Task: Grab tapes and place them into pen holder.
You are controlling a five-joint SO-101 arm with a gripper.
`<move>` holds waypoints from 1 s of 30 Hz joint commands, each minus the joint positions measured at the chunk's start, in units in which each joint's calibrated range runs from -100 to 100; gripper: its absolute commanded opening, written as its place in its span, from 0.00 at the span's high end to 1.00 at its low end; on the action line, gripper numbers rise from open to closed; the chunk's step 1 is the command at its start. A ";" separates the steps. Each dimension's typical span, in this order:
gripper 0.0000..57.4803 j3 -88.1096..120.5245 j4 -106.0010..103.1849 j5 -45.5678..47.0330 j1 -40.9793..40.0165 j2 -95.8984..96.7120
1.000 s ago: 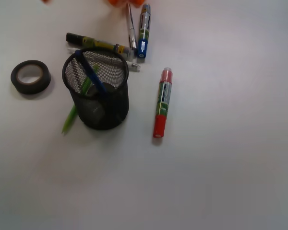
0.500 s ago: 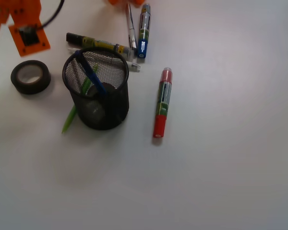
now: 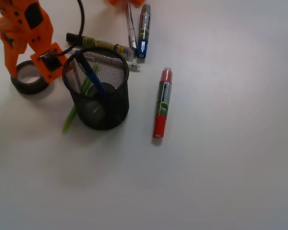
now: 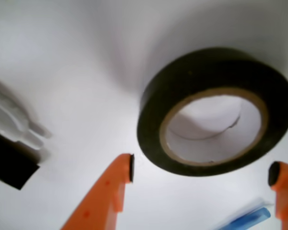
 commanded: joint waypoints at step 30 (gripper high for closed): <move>1.00 -43.11 11.07 -0.20 1.40 26.31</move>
